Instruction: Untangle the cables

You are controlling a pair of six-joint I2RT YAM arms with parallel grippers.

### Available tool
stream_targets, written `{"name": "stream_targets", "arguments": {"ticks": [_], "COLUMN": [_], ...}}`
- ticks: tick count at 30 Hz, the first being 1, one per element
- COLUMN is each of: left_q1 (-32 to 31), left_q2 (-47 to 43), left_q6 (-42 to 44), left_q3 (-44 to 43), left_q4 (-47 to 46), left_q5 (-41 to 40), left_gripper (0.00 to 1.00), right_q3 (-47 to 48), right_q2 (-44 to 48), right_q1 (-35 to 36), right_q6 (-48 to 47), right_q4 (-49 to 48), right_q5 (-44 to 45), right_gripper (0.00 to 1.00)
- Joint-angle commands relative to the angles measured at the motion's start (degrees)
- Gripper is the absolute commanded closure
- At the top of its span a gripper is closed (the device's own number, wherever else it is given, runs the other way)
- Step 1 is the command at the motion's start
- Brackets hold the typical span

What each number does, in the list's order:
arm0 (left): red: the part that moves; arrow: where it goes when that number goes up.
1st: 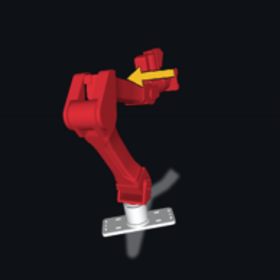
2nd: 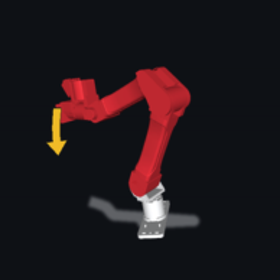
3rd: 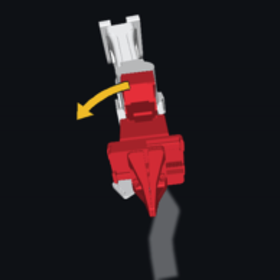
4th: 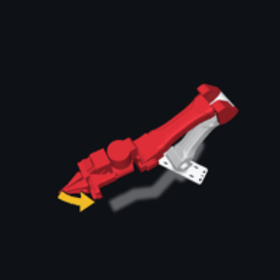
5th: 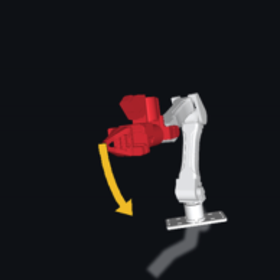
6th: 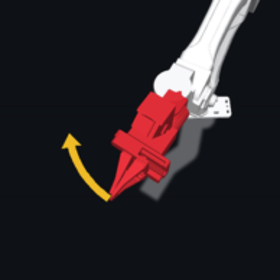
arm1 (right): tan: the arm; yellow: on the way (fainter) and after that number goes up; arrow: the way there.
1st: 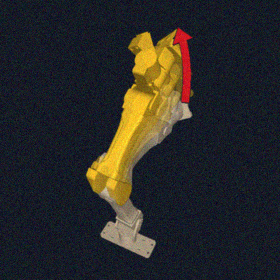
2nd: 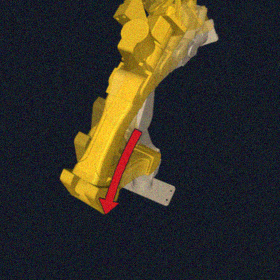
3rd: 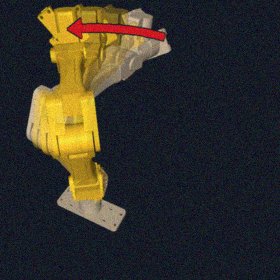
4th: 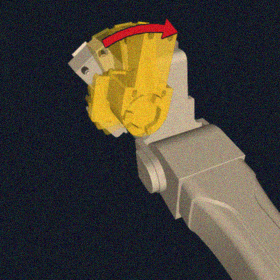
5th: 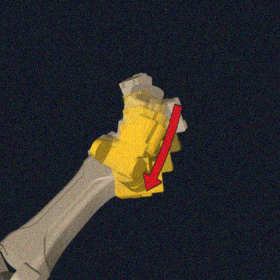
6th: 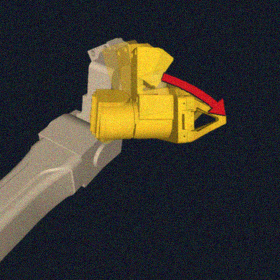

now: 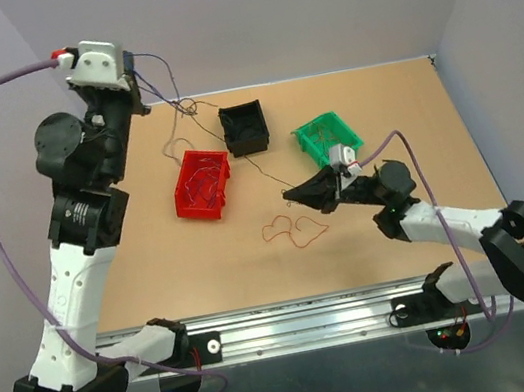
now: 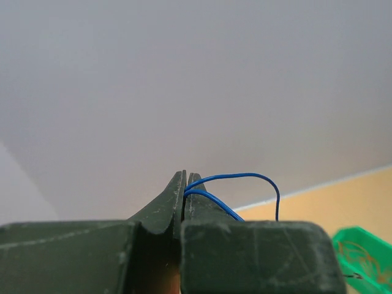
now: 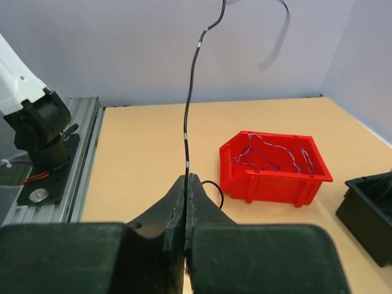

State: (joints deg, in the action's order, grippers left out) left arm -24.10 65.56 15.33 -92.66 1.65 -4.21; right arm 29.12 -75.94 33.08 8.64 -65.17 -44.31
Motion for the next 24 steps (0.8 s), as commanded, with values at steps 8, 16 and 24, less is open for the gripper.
{"name": "stream_targets", "arguments": {"ticks": [8,16,24], "left_q1": [15.9,21.4,21.3], "left_q2": [0.5,4.6,3.1], "left_q6": [-0.1,-4.3,-7.2], "left_q3": [1.2,-0.3,3.0], "left_q4": [-7.5,-7.7,-7.0], "left_q5": [-3.4,1.8,18.2], "left_gripper": [1.0,1.0,1.0], "right_q3": [-9.8,-14.6,-10.5], "right_q2": [37.6,52.6,41.6], "right_q1": [0.5,0.4,0.4], "right_q6": [-12.3,-8.8,-10.2], "right_q4": [22.2,22.7,25.3], "right_q5": [0.8,10.2,9.5], "right_gripper": [0.99,0.99,0.99]}}
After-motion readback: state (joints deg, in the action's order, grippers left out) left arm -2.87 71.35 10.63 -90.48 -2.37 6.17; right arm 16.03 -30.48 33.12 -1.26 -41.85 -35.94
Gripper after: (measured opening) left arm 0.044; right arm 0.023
